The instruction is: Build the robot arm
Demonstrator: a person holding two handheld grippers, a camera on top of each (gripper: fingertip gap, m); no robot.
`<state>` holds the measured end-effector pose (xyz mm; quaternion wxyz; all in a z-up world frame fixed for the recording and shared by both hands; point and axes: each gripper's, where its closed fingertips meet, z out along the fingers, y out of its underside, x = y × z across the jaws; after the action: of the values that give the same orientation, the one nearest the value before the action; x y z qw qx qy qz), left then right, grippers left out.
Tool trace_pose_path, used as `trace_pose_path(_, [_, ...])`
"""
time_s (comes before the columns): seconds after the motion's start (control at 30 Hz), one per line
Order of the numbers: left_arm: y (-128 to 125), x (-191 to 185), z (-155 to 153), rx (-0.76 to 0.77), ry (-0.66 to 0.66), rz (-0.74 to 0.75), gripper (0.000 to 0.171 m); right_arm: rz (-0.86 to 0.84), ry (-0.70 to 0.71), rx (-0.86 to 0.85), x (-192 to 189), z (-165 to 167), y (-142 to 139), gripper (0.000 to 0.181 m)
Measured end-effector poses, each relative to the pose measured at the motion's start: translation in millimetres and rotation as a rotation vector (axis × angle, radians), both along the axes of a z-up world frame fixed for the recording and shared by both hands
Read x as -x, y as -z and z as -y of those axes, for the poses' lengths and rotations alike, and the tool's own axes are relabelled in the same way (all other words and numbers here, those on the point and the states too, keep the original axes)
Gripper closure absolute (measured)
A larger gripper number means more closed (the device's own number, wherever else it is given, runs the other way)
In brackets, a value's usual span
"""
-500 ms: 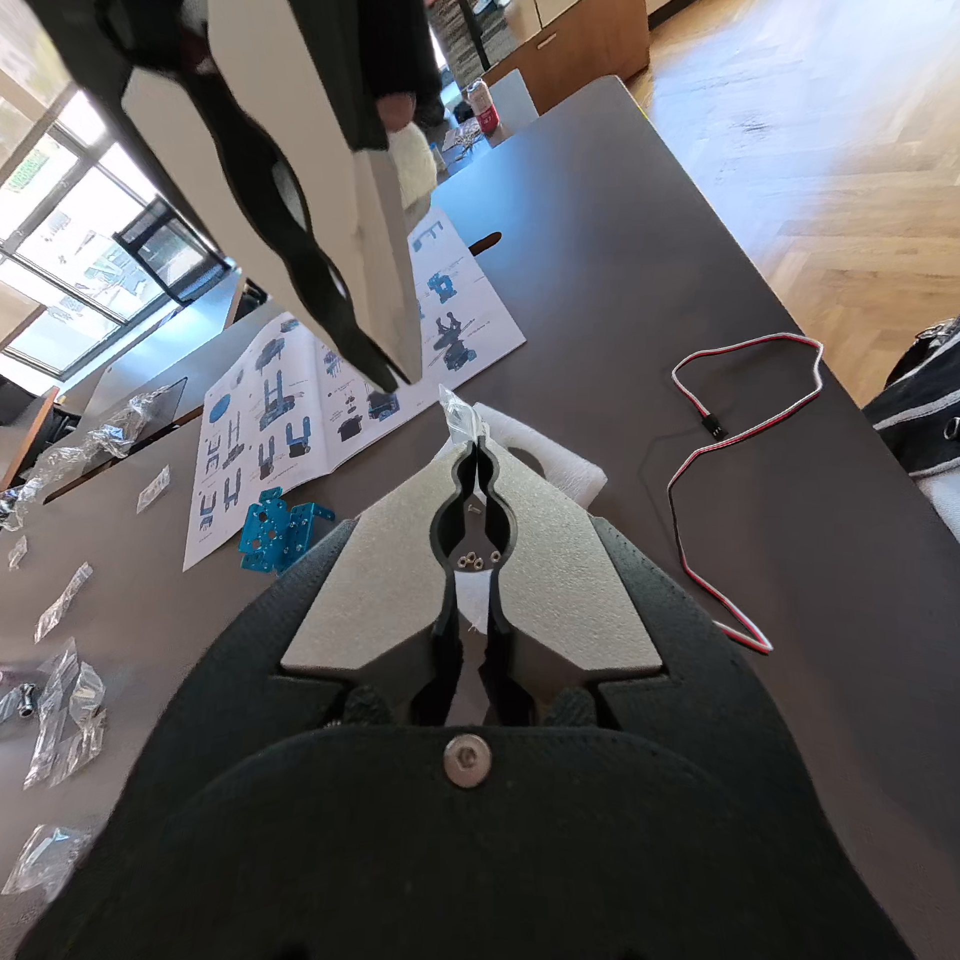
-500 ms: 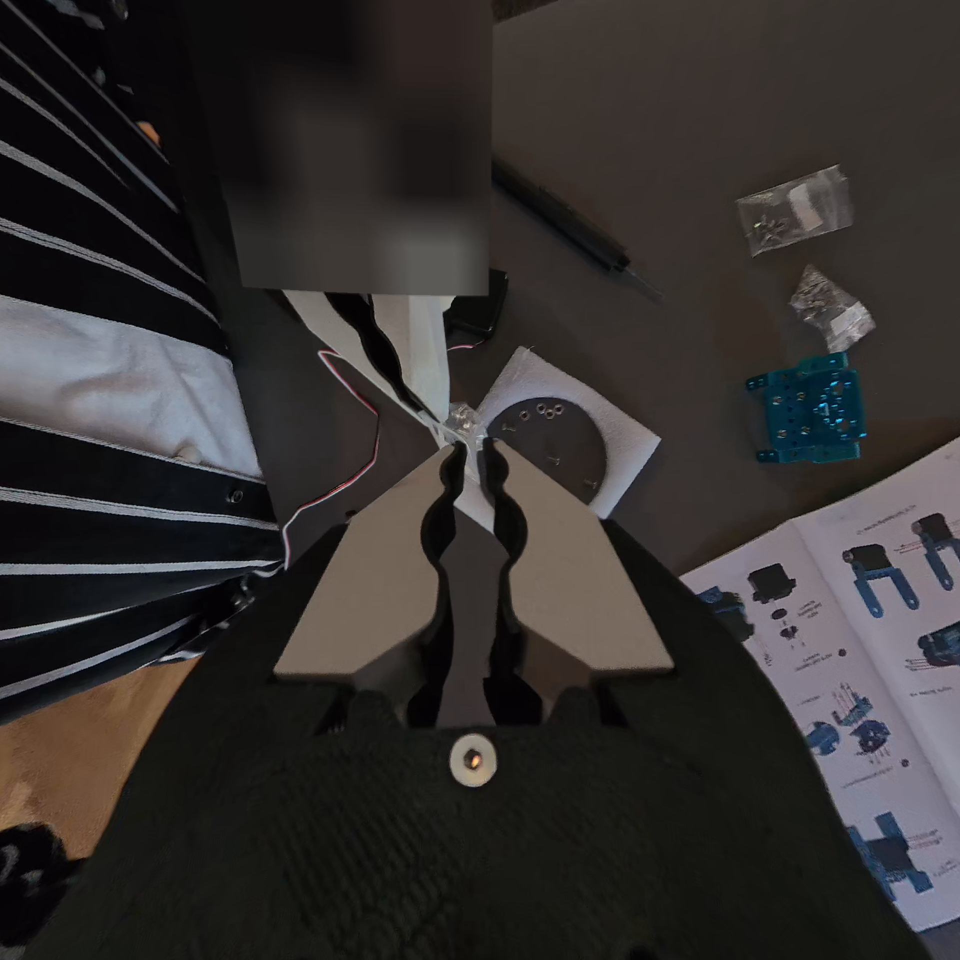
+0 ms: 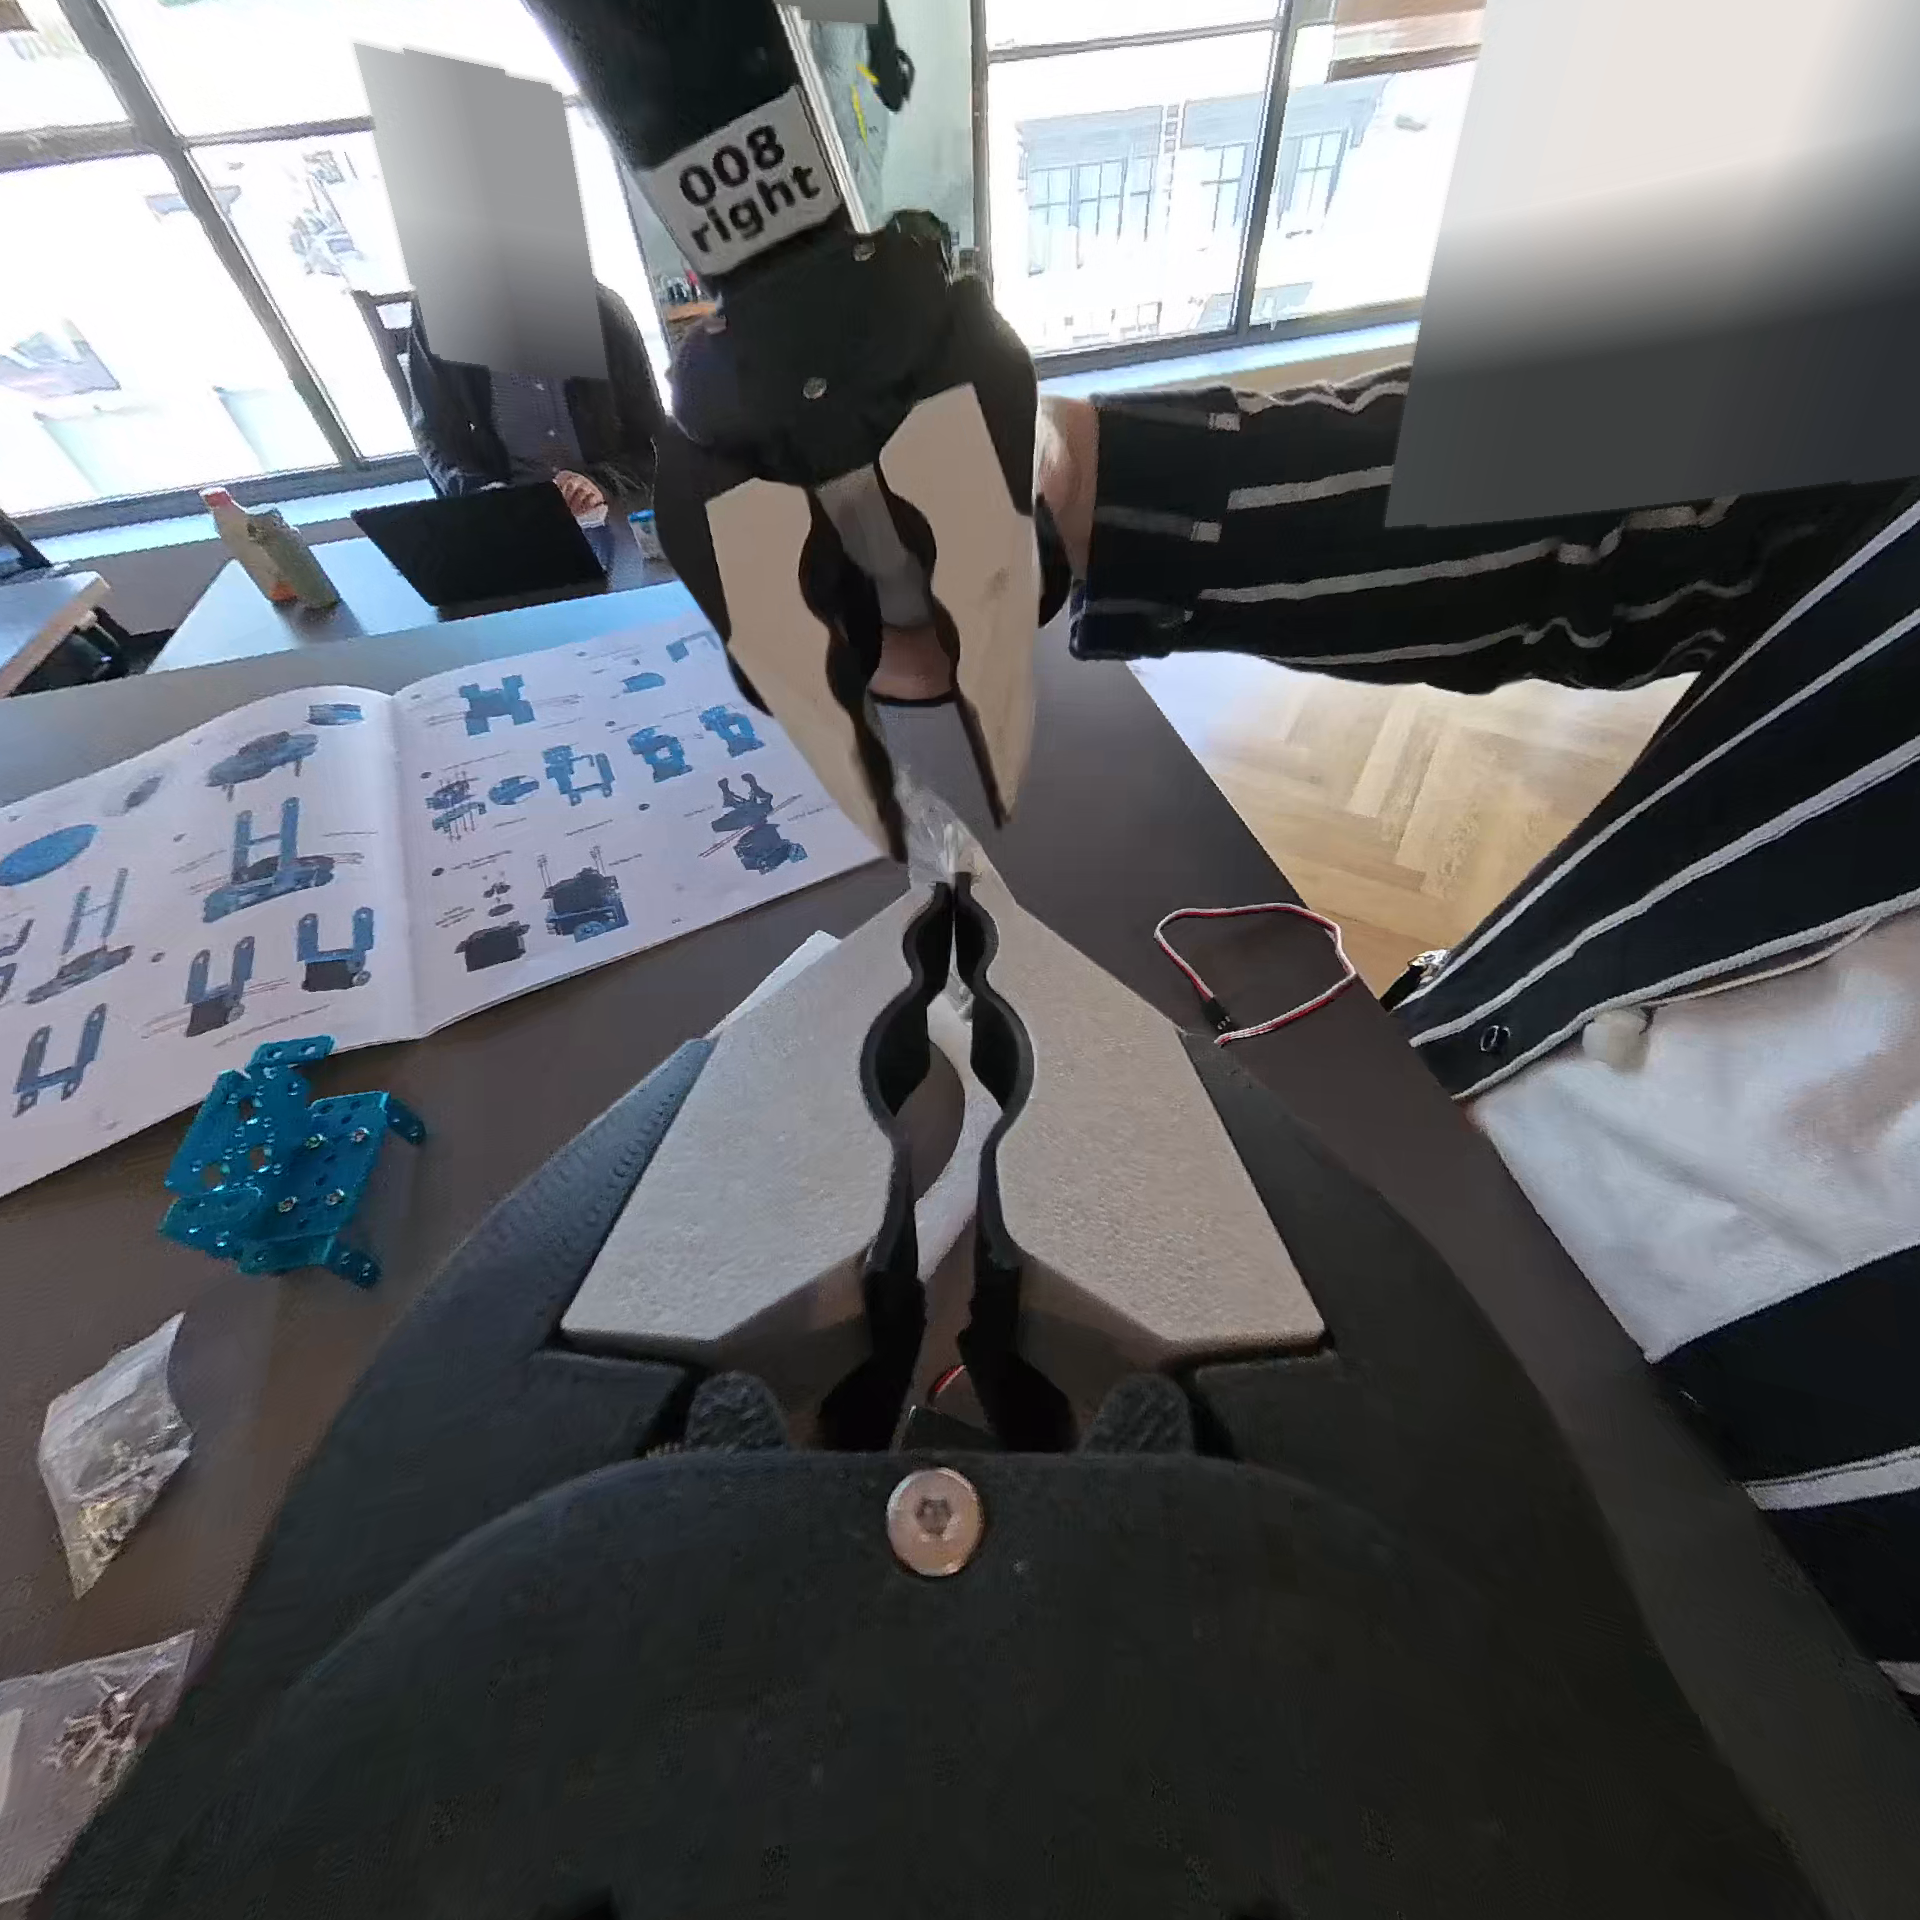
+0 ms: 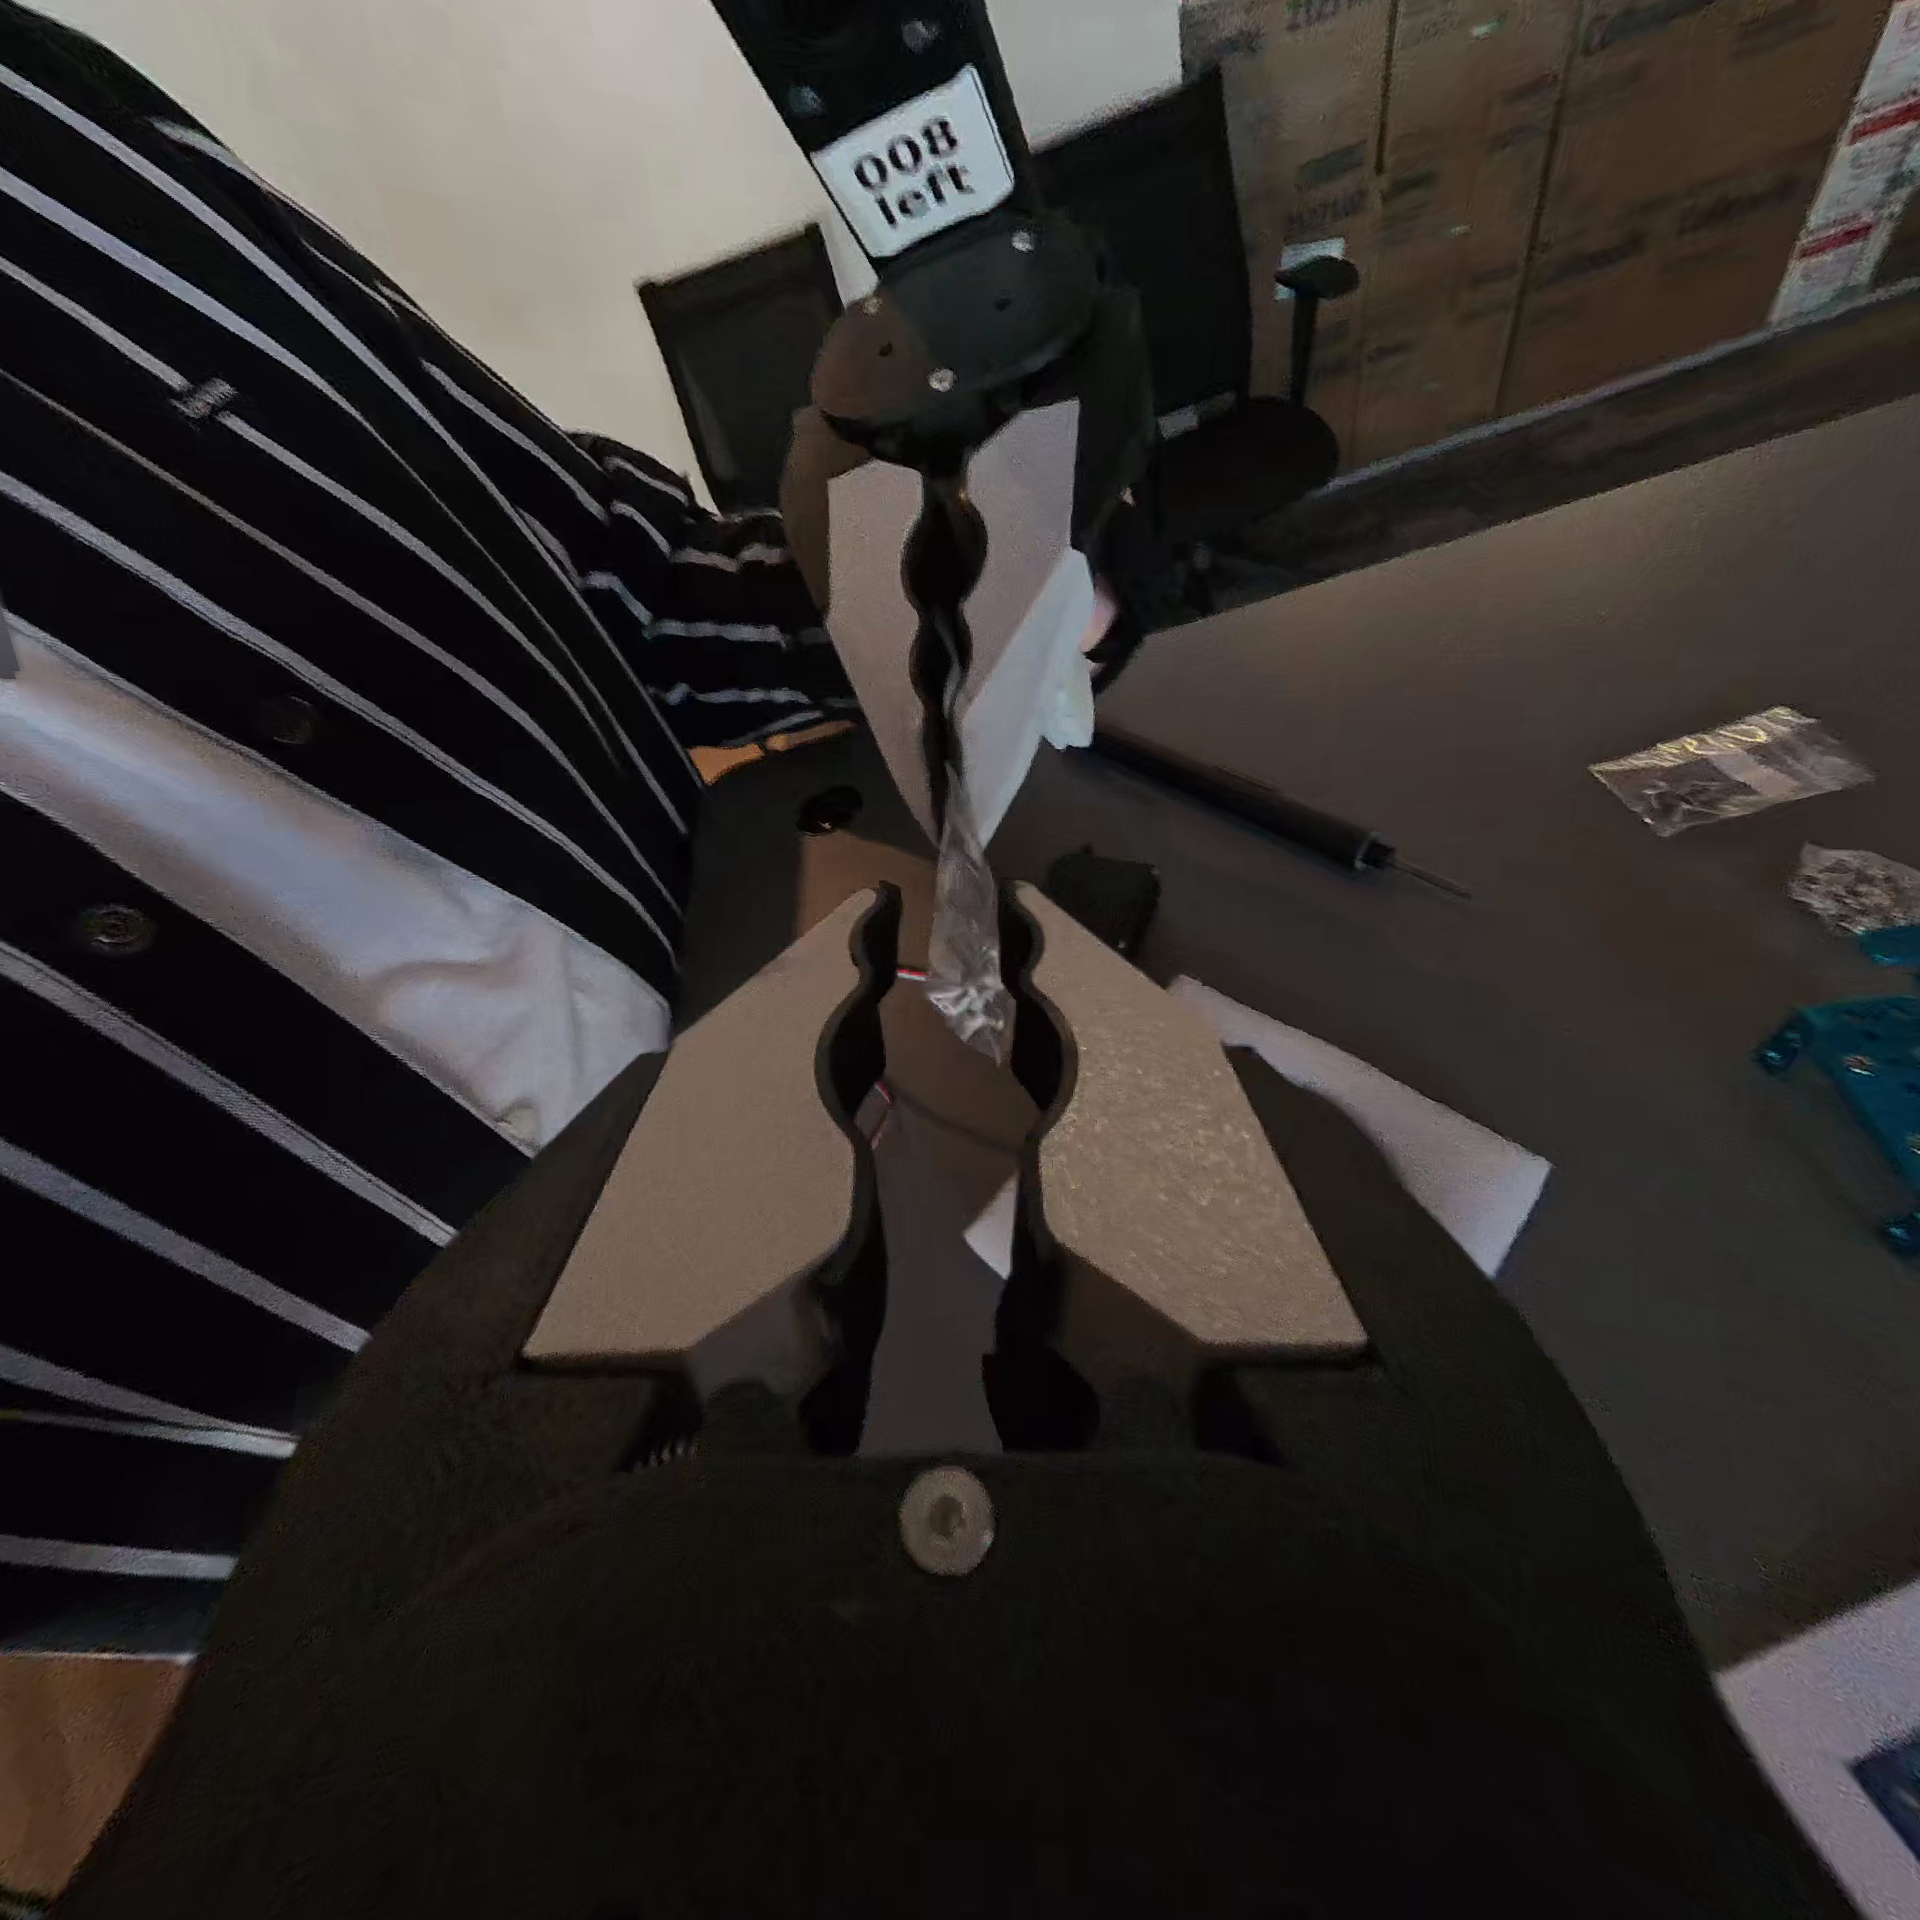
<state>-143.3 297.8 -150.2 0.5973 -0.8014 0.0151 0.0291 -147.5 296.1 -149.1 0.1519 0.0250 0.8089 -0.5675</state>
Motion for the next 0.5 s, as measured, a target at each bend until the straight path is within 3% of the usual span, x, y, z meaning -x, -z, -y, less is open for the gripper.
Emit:
trace_pose_path(0.13, [0.8,2.3,-1.7,-0.001,-0.005,0.022,0.171,0.066,0.02,0.015,4.8,-4.1,-1.1,0.18])
trace_pose_path(0.27, [4.5,8.7,-2.7,-0.002,-0.021,0.055,0.171,0.058,0.054,0.005,9.8,-5.6,2.8,0.179])
trace_pose_path(0.37, [4.6,11.2,-1.7,-0.022,-0.022,0.098,0.171,0.067,0.085,0.002,15.1,-7.4,4.7,0.166])
trace_pose_path(0.5, [3.6,13.2,1.0,-0.041,-0.028,0.121,0.171,0.06,0.087,0.017,15.8,-9.2,2.8,0.179])
